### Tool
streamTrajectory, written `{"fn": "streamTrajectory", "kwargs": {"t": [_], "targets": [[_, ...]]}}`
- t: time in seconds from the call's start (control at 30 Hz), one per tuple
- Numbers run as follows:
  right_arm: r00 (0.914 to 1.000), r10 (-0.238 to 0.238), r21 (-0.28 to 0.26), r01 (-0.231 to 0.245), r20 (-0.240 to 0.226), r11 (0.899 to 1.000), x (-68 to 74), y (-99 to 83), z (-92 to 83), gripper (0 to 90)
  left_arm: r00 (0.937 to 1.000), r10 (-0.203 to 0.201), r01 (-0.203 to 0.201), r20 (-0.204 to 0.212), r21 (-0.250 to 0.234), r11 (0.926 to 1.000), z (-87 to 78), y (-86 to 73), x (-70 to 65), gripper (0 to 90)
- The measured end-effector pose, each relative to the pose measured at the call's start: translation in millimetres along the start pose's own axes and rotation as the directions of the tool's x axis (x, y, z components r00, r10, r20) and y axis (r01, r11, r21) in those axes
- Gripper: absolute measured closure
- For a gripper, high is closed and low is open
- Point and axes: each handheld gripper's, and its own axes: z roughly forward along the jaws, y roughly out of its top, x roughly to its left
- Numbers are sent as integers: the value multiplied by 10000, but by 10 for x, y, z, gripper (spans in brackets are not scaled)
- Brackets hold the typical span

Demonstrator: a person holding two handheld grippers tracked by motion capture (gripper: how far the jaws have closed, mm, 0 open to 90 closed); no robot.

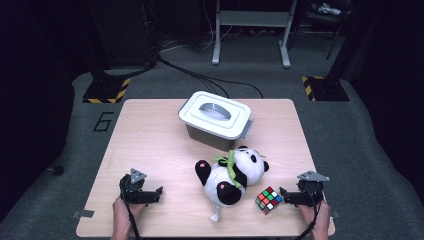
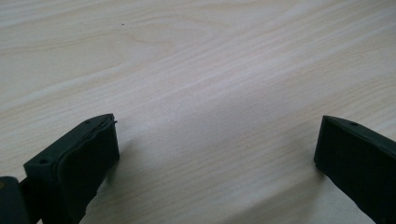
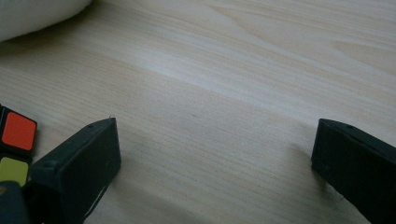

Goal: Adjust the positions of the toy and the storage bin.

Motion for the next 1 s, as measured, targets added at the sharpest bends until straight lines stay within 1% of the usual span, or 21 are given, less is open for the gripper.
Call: {"fn": "streamTrajectory", "kwargs": {"t": [0.07,0.1,0.13,0.2,0.27,0.3,0.33,0.37,0.43,0.47,0.53,0.63,0.7,0.9,1.0], "targets": [[10000,-2,1,2,-1,10000,0,0,0,4,9998,39,-42,178,197,9998,-23,13,-7,0],[10000,1,-3,-1,-1,10000,0,0,0,4,9996,-44,39,269,192,9998,-31,19,-20,0],[10000,-2,-2,2,0,10000,0,0,0,4,9994,37,-44,331,219,9997,-60,41,-45,0],[10000,-1,-2,1,-1,10000,0,0,0,4,9991,105,-114,405,231,9997,-79,57,-54,0],[10000,-3,0,3,-1,10000,0,0,0,4,9987,108,-115,491,127,9999,-111,90,-89,0],[10000,-3,-3,3,-2,10000,0,0,0,4,9979,186,-197,624,169,9997,-141,121,-103,1],[10000,-2,-3,2,-3,10000,0,-1,0,4,9967,164,-173,799,100,9998,-170,163,-137,1],[10000,-2,-3,2,-3,10000,0,-1,0,4,9967,164,-173,799,100,9998,-170,163,-137,1],[10000,-28,-9,28,-2,10000,-2,0,1,5,9949,434,-436,910,2,9990,-199,223,-182,1],[10000,-3,-3,2,-2,10000,0,-1,0,5,9940,445,-441,999,-64,9990,-212,251,-212,0],[10000,-3,-3,3,-2,10000,0,-1,0,4,9923,631,-611,1070,-213,9979,-239,302,-260,0],[10000,-3,-3,3,-2,10000,0,0,0,4,9886,738,-708,1314,-271,9971,-252,359,-318,0],[10000,-1,-1,1,-3,10000,0,-1,0,4,9867,741,-694,1445,-371,9969,-255,380,-360,0],[10000,-2,-5,2,-2,10000,0,0,0,4,9757,951,-888,1972,-407,9952,-284,464,-514,0],[10000,-2,-4,2,-1,10000,0,0,0,4,9695,1162,-1074,2156,-522,9928,-313,503,-597,0]]}}
